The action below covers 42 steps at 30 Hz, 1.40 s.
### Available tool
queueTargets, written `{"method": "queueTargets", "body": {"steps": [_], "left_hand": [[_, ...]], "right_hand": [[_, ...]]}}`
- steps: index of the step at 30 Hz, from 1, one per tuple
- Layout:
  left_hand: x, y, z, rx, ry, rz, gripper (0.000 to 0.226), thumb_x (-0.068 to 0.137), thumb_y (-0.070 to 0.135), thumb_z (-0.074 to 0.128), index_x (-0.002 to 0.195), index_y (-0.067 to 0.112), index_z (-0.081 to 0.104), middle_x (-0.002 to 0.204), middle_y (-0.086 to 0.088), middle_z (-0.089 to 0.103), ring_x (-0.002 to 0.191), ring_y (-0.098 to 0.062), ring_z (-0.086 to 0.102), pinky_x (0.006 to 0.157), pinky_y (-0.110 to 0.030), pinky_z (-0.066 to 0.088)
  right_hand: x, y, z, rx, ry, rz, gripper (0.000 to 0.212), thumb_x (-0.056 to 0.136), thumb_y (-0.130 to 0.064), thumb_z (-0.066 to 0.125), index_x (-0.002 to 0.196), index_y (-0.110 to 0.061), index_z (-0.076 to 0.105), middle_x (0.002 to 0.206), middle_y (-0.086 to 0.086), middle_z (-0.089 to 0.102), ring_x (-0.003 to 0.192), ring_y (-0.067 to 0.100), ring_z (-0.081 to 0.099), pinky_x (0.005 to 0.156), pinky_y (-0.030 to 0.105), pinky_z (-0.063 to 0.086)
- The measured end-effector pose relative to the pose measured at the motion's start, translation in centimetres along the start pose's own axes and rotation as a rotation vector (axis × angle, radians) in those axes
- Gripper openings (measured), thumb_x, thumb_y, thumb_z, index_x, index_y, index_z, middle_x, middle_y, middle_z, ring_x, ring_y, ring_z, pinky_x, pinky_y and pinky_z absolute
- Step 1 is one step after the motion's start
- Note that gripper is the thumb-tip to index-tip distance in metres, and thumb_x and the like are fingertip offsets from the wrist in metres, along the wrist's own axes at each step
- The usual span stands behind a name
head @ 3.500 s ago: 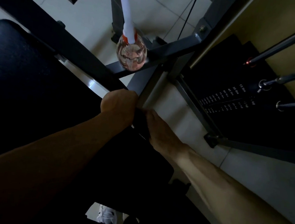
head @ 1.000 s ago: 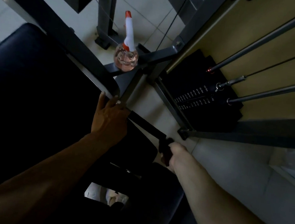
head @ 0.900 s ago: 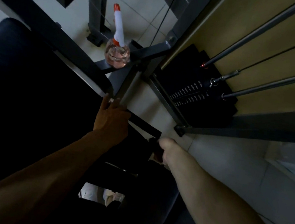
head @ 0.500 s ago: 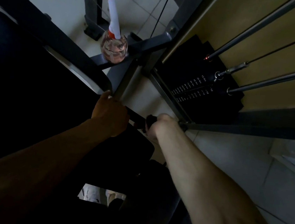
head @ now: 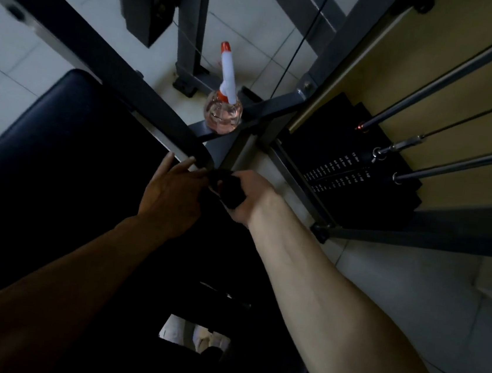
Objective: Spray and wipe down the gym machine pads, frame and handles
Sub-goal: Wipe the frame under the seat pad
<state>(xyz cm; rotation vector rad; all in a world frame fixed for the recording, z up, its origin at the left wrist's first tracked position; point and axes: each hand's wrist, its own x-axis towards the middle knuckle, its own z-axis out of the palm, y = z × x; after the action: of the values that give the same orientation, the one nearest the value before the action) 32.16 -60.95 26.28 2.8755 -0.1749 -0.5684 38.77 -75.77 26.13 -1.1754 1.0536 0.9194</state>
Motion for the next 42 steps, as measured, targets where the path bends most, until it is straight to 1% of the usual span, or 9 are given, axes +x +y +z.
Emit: {"method": "queueTargets", "body": {"steps": [4, 6, 11, 15, 20, 26, 29, 36, 42], "left_hand": [[-2.0, 2.8, -4.6, -0.766, 0.1, -0.33, 0.035, 0.105, 0.023, 0.053, 0.138, 0.02, 0.062, 0.134, -0.007, 0.066, 0.128, -0.029, 0.059, 0.113, -0.04, 0.041], [-3.6, 5.1, -7.6, -1.257, 0.119, -0.546, 0.032, 0.105, 0.036, 0.055, 0.125, 0.017, 0.069, 0.12, -0.009, 0.072, 0.117, -0.029, 0.066, 0.103, -0.039, 0.05], [-7.7, 10.0, -13.7, -2.007, -0.248, -0.674, 0.058, 0.098, 0.061, 0.05, 0.102, 0.012, 0.08, 0.103, -0.015, 0.077, 0.084, -0.026, 0.075, 0.079, -0.039, 0.056], [-9.3, 11.0, -14.7, -1.832, -0.075, -0.466, 0.058, 0.09, 0.06, 0.065, 0.123, 0.013, 0.07, 0.114, -0.011, 0.076, 0.103, -0.023, 0.074, 0.09, -0.04, 0.059], [-8.1, 8.5, -13.2, -1.282, 0.21, -0.336, 0.048, 0.083, 0.043, 0.083, 0.121, 0.03, 0.057, 0.108, 0.015, 0.067, 0.094, 0.004, 0.067, 0.08, -0.013, 0.051], [-2.9, 4.2, -11.3, -1.514, 0.399, -0.731, 0.031, 0.085, 0.023, 0.084, 0.111, 0.014, 0.07, 0.101, -0.007, 0.077, 0.08, -0.015, 0.074, 0.069, -0.028, 0.06], [0.3, 2.4, -10.7, -1.643, 0.378, -0.799, 0.03, 0.085, 0.025, 0.084, 0.111, 0.017, 0.072, 0.094, -0.004, 0.076, 0.077, -0.019, 0.075, 0.058, -0.026, 0.058], [7.0, 0.4, -8.2, -1.603, 0.308, -0.723, 0.037, 0.087, 0.028, 0.08, 0.117, 0.014, 0.063, 0.104, -0.01, 0.074, 0.092, -0.026, 0.075, 0.087, -0.046, 0.062], [9.9, 1.7, -7.2, -1.578, 0.338, -0.744, 0.024, 0.091, 0.027, 0.078, 0.108, 0.014, 0.067, 0.098, -0.011, 0.074, 0.087, -0.025, 0.074, 0.078, -0.04, 0.064]], "right_hand": [[-7.2, -1.0, -0.6, -0.031, 0.03, -0.173, 0.028, 0.084, -0.016, 0.065, 0.108, -0.002, 0.068, 0.106, 0.022, 0.071, 0.083, 0.035, 0.07, 0.083, 0.045, 0.062], [-11.7, -0.4, -1.7, -0.047, -0.006, -0.181, 0.037, 0.069, -0.025, 0.067, 0.1, -0.005, 0.073, 0.103, 0.023, 0.074, 0.085, 0.041, 0.073, 0.068, 0.039, 0.059], [-19.7, 1.3, -3.3, -0.117, 0.039, -0.26, 0.042, 0.07, -0.048, 0.067, 0.093, -0.015, 0.078, 0.092, 0.01, 0.078, 0.089, 0.031, 0.073, 0.077, 0.038, 0.056], [-21.7, 1.4, -1.6, 0.165, -0.02, -0.228, 0.061, 0.094, -0.069, 0.054, 0.106, -0.015, 0.079, 0.107, 0.019, 0.077, 0.104, 0.037, 0.071, 0.095, 0.048, 0.055], [-20.8, 1.4, -0.2, 0.378, -0.249, -0.191, 0.078, 0.097, -0.072, 0.042, 0.131, -0.008, 0.069, 0.126, 0.021, 0.071, 0.125, 0.036, 0.063, 0.115, 0.049, 0.041], [-13.5, 0.4, 1.5, 0.014, -0.038, -0.306, 0.027, 0.103, -0.023, 0.049, 0.118, -0.017, 0.07, 0.117, 0.012, 0.075, 0.105, 0.027, 0.071, 0.09, 0.037, 0.055], [-7.3, -1.9, 2.1, -0.246, 0.107, -0.501, 0.032, 0.098, -0.002, 0.054, 0.123, -0.02, 0.064, 0.134, 0.015, 0.065, 0.115, 0.028, 0.066, 0.085, 0.032, 0.053], [4.1, -8.2, 5.2, -0.668, 0.195, -0.928, 0.089, 0.093, -0.024, 0.076, 0.162, -0.032, 0.021, 0.165, 0.007, 0.028, 0.151, 0.031, 0.031, 0.113, 0.055, 0.045], [5.8, -9.1, 4.3, -0.773, 0.199, -1.061, 0.079, 0.09, -0.055, 0.055, 0.158, -0.03, 0.024, 0.143, 0.01, 0.054, 0.131, 0.028, 0.054, 0.103, 0.054, 0.051]]}}
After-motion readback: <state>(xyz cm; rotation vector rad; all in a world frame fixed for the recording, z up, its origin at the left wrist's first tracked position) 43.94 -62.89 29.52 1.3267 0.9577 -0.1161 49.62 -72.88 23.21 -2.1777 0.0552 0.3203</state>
